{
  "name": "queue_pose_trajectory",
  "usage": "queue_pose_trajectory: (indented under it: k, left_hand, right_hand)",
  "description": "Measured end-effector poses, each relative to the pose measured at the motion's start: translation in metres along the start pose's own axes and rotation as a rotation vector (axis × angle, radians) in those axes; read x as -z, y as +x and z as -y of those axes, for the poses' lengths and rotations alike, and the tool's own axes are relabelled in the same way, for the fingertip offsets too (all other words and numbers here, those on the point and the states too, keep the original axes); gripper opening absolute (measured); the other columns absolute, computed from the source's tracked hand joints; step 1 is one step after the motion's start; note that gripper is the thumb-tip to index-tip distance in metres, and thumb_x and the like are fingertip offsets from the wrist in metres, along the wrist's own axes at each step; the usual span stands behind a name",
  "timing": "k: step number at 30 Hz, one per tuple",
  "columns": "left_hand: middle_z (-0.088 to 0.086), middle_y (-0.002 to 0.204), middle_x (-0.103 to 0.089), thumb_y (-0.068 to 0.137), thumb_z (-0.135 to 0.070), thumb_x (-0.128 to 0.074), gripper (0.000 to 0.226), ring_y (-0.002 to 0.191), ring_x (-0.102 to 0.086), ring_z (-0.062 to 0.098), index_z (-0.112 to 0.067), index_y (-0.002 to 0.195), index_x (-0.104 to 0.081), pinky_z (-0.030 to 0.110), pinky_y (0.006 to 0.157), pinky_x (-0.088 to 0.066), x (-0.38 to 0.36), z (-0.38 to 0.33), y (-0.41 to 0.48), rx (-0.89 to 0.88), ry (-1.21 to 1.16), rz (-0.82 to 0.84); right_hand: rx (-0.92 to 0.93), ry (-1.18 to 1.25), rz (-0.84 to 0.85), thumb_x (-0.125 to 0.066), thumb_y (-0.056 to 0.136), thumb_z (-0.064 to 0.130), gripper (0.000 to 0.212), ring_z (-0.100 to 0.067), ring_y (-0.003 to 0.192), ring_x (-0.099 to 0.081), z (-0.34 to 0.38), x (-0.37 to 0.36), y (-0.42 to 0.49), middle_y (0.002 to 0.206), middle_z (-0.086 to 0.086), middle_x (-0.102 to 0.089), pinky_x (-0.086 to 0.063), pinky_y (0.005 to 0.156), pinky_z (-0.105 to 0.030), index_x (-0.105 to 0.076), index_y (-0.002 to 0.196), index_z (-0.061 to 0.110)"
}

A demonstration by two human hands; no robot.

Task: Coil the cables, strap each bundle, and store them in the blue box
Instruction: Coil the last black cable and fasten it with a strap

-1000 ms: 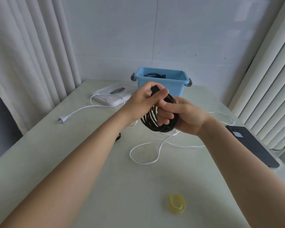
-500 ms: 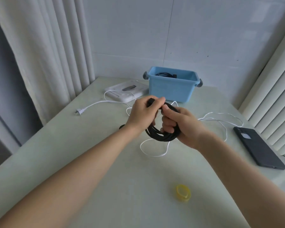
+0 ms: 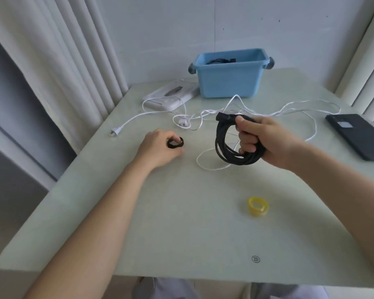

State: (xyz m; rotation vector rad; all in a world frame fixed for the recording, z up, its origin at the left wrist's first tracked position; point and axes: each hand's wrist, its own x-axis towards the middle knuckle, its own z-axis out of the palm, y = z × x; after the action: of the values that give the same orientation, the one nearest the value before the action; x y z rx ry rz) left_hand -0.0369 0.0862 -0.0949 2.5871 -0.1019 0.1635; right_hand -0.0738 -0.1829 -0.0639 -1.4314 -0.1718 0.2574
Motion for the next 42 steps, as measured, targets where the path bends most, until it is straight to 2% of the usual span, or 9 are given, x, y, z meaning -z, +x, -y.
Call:
queue_pose_trajectory:
  k: [4,11,16,20,24,27,32,38,42]
  left_hand:
    - [-0.011,0.081,-0.058,0.088,-0.026,-0.074,0.006,0.082,-0.058,0.016,-0.021,0.091,-0.073,0.027,0.071,-0.039,-0.001,-0.003,-0.003,-0.028,0.009,-0.022]
    - [0.010,0.088,-0.070,0.091,0.005,-0.061,0.012,0.074,-0.067,0.016,0.000,0.099,-0.068,0.024,0.072,-0.054,-0.008,-0.045,-0.023,-0.097,-0.786,0.193]
    - [0.015,0.100,-0.075,0.091,0.014,-0.042,0.030,0.070,-0.064,0.018,0.000,0.088,-0.068,0.021,0.065,-0.054,-0.010,-0.068,-0.038,0.052,-1.137,0.331]
    - [0.006,0.107,-0.077,0.089,0.015,-0.041,0.038,0.073,-0.068,0.013,-0.003,0.099,-0.073,0.017,0.063,-0.053,-0.011,-0.065,-0.037,0.079,-1.113,0.346]
    - [0.005,0.086,-0.072,0.096,0.004,-0.054,0.025,0.080,-0.071,0.015,-0.005,0.108,-0.074,0.018,0.070,-0.054,-0.015,-0.061,-0.036,0.066,-1.060,0.316]
    - [0.015,0.102,-0.072,0.098,-0.005,-0.057,0.020,0.085,-0.073,0.019,-0.005,0.109,-0.073,0.020,0.072,-0.055,-0.018,-0.061,-0.035,0.049,-1.056,0.269]
    - [0.005,0.109,-0.076,0.097,-0.004,-0.060,0.020,0.082,-0.073,0.016,-0.007,0.114,-0.072,0.021,0.072,-0.055,-0.016,-0.058,-0.032,0.065,-1.056,0.135]
    - [0.004,0.098,-0.078,0.082,0.004,-0.075,0.021,0.085,-0.074,0.014,-0.013,0.095,-0.077,0.025,0.086,-0.056,-0.013,-0.053,-0.030,0.037,-1.007,-0.182]
    - [-0.003,0.092,-0.079,0.078,0.008,-0.078,0.027,0.083,-0.072,0.008,-0.015,0.093,-0.078,0.020,0.079,-0.055,-0.009,-0.057,-0.033,-0.060,-0.937,-0.231]
  right_hand:
    - [0.006,0.009,-0.009,-0.051,0.103,0.022,0.028,-0.015,0.050,-0.024,-0.001,0.000,-0.001,0.057,0.006,-0.028,-0.032,0.063,-0.034,-0.053,0.076,0.017]
    - [0.051,-0.048,-0.092,-0.062,0.098,0.019,0.015,-0.017,0.049,-0.031,-0.004,0.001,0.000,0.058,0.002,-0.029,-0.038,0.057,-0.029,-0.058,0.088,0.008]
    - [0.111,-0.096,-0.171,-0.066,0.094,0.015,0.021,-0.017,0.048,-0.040,-0.006,-0.002,0.002,0.054,0.002,-0.039,-0.037,0.057,-0.030,-0.060,0.100,-0.005]
    - [0.143,-0.093,-0.216,-0.065,0.095,0.016,0.016,-0.017,0.048,-0.042,-0.004,-0.005,0.001,0.053,0.003,-0.042,-0.036,0.058,-0.028,-0.059,0.096,0.001]
    - [0.150,-0.159,-0.227,-0.065,0.094,0.018,0.017,-0.017,0.050,-0.043,-0.005,-0.006,0.001,0.053,0.003,-0.044,-0.036,0.057,-0.028,-0.061,0.096,0.002]
    - [0.139,-0.154,-0.244,-0.064,0.094,0.016,0.024,-0.018,0.050,-0.042,-0.005,-0.003,0.001,0.052,0.003,-0.043,-0.035,0.057,-0.029,-0.059,0.099,-0.007]
    - [0.115,-0.161,-0.212,-0.066,0.093,0.013,0.012,-0.016,0.047,-0.035,0.001,0.004,-0.001,0.051,0.004,-0.036,-0.032,0.056,-0.029,-0.060,0.092,0.003]
    - [0.034,-0.300,0.125,-0.067,0.091,0.006,0.014,-0.017,0.049,-0.026,0.017,0.011,-0.013,0.056,0.000,-0.028,-0.026,0.049,-0.027,-0.060,0.081,0.000]
    - [0.056,-0.516,0.373,-0.072,0.083,0.016,0.018,-0.021,0.047,-0.036,0.021,0.006,-0.024,0.053,-0.009,-0.039,-0.034,0.048,-0.026,-0.060,0.078,0.004]
